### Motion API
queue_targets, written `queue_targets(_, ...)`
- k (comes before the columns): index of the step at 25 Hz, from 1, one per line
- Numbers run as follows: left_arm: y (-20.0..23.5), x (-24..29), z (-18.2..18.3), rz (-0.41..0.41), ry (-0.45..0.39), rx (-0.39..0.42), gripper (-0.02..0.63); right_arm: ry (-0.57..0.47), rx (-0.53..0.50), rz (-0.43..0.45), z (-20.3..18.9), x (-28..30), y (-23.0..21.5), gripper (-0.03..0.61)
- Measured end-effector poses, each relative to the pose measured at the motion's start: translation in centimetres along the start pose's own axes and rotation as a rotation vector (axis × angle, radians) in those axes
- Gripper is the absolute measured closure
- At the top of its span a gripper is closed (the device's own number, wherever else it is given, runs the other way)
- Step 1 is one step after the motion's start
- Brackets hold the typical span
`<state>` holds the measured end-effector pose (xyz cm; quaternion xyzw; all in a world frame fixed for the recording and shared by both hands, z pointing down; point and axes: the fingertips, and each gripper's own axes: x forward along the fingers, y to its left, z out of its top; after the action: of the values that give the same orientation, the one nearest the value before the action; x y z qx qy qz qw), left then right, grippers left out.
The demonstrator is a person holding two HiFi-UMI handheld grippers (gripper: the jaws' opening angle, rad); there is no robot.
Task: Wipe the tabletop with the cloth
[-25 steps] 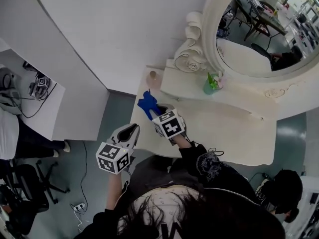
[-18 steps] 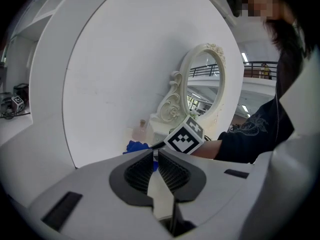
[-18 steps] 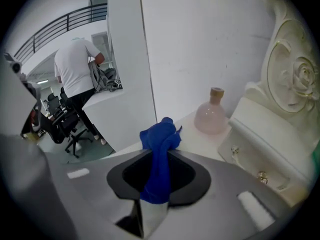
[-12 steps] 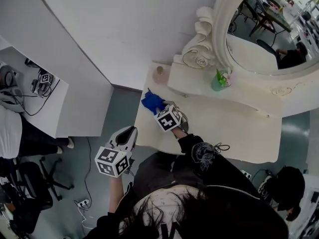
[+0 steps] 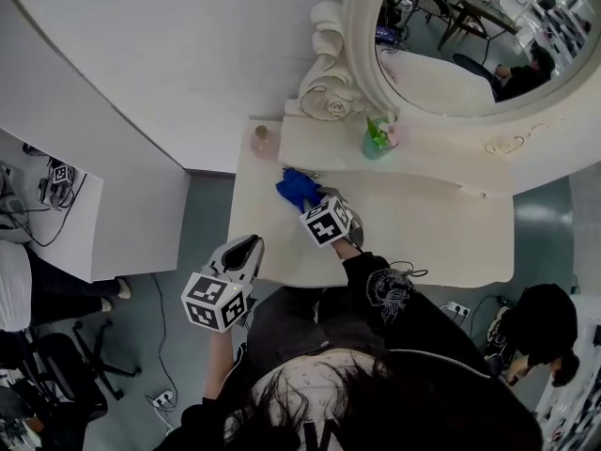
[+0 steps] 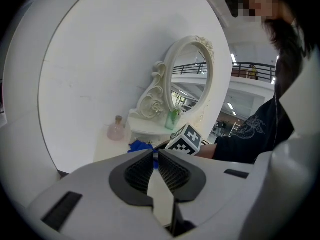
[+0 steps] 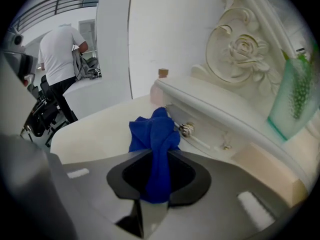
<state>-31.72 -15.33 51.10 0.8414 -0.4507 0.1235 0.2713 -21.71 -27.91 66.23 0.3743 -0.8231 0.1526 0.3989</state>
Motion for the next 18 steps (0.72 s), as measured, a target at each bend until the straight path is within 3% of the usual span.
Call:
queue_targets(11,-7.2,5.0,0.9,-0.069,0.029,0.070,0.604,0.003,0.096,-0.069,-6.4,-5.0,-8.2,0.491)
queue_targets(18,-14.5,9.9,1.7,-0.141,0.056,0.133,0.606,0.008,0.185,-0.119,-12.5,-9.4,-14.9,0.491)
